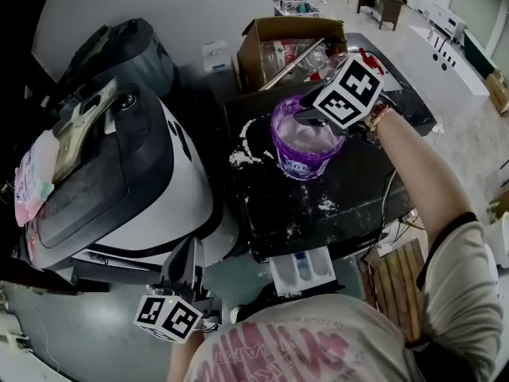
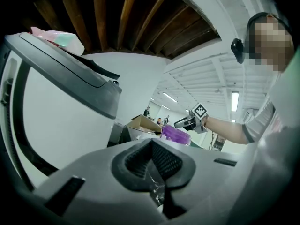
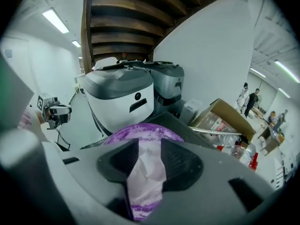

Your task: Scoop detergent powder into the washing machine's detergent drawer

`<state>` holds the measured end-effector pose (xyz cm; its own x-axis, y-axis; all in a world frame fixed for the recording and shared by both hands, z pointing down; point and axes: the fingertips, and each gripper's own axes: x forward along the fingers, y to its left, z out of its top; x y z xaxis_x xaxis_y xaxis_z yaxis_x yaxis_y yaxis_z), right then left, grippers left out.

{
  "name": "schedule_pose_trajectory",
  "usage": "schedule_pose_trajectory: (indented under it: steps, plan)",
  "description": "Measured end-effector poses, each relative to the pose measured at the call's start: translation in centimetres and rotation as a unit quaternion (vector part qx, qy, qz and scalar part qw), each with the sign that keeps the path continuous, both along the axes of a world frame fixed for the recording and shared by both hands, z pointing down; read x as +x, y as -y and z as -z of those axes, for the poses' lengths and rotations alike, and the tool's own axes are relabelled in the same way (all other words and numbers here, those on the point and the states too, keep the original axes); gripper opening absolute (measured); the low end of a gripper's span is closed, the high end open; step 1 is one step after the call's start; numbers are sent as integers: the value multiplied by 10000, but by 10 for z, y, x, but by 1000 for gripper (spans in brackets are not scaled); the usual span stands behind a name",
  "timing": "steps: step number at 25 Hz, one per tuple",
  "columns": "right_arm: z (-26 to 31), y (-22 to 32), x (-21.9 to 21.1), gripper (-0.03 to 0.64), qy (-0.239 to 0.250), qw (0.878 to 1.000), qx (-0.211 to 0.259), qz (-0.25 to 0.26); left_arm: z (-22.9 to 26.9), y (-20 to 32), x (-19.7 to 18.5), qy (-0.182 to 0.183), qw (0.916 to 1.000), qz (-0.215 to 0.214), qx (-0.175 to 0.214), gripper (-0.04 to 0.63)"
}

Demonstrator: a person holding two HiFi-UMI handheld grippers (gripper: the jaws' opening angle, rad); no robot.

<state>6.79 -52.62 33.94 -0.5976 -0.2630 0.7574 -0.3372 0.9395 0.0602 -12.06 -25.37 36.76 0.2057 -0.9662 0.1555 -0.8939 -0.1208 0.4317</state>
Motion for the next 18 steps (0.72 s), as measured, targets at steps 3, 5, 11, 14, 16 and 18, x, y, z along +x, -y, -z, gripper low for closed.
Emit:
schedule_pose_trajectory:
  steps: [3, 5, 11, 14, 16, 18]
  plan:
    - [-10, 1, 0, 98, -265, 9996, -27, 0, -3, -2, -5, -13, 10000, 63, -18, 2]
    - [-14, -2, 1, 41, -267, 9996, -114, 5, -4, -2, -5, -40, 10000, 78, -13, 2]
    - [-9, -7, 8, 8, -25, 9997, -188, -131, -3, 2, -3, -98, 9999, 24, 9, 2]
    - [-2, 5, 18, 6, 149, 9985, 174, -506, -6, 5, -2, -176, 9998, -2, 7, 2]
    - [4, 13, 24, 6, 246, 9959, 476, -730, -8, 6, -3, -258, 9997, 24, -14, 2]
    - [5, 17, 28, 6, 198, 9937, 712, -836, -9, 5, -5, -291, 9996, 69, -14, 2]
